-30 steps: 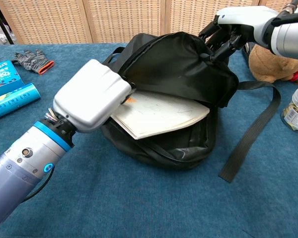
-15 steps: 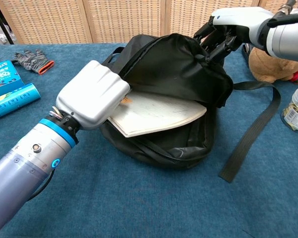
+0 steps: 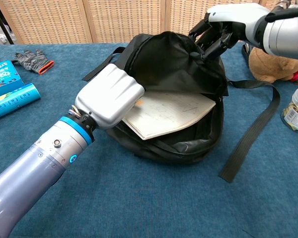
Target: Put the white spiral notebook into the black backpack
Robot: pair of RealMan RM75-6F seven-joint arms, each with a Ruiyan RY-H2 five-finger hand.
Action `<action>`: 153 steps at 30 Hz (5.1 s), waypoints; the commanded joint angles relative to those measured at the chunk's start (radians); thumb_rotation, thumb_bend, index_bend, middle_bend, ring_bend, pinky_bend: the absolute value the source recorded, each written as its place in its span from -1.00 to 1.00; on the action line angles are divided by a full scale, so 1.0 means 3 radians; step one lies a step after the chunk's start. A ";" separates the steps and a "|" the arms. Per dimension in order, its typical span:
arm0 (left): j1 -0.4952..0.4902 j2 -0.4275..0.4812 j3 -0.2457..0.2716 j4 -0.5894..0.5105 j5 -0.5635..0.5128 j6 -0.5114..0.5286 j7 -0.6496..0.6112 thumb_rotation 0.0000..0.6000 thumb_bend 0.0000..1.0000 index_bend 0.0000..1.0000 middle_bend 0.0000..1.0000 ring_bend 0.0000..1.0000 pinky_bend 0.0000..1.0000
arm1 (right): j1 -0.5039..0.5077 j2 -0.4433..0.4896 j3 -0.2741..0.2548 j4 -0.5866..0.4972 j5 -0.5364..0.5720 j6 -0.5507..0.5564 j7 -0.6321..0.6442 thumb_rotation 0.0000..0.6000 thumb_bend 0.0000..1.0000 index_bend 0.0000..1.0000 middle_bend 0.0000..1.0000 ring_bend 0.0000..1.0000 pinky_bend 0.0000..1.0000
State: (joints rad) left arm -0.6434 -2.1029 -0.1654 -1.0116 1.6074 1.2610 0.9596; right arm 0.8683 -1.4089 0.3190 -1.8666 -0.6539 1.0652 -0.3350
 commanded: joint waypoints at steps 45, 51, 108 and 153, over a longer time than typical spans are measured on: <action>-0.0434 -0.0192 -0.0246 0.0141 -0.0253 -0.0189 0.0300 1.00 0.04 0.77 0.56 0.30 0.38 | 0.0122 0.0183 -0.0014 -0.0588 -0.0134 -0.0034 0.0111 1.00 0.14 0.29 0.27 -0.06 0.05; -0.0438 -0.0178 -0.0256 0.0099 -0.0363 -0.0248 0.0286 1.00 -0.02 0.36 0.10 -0.06 0.38 | 0.0125 0.0197 -0.0026 -0.0560 -0.0136 -0.0027 0.0128 1.00 0.14 0.29 0.27 -0.06 0.05; 0.0325 0.2159 0.0567 -0.1533 0.0255 0.0470 -0.1962 1.00 -1.00 -0.62 -0.87 -0.57 0.38 | 0.0005 0.0137 -0.0260 -0.0205 -0.0058 -0.0079 0.0203 1.00 0.14 0.30 0.27 -0.06 0.04; 0.0518 0.2126 0.0151 -0.0694 -0.0405 0.0301 -0.2611 1.00 -1.00 -0.66 -0.94 -0.82 -0.31 | -0.0686 0.0983 -0.0317 -0.0094 -0.1902 -0.0679 0.1637 1.00 -1.00 -1.00 -1.00 -1.00 -1.00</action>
State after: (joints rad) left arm -0.4920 -1.4701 -0.1156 -1.2161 1.4906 1.3474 0.1873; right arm 0.6896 -1.1420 0.2458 -1.9399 -1.1714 0.8301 0.1810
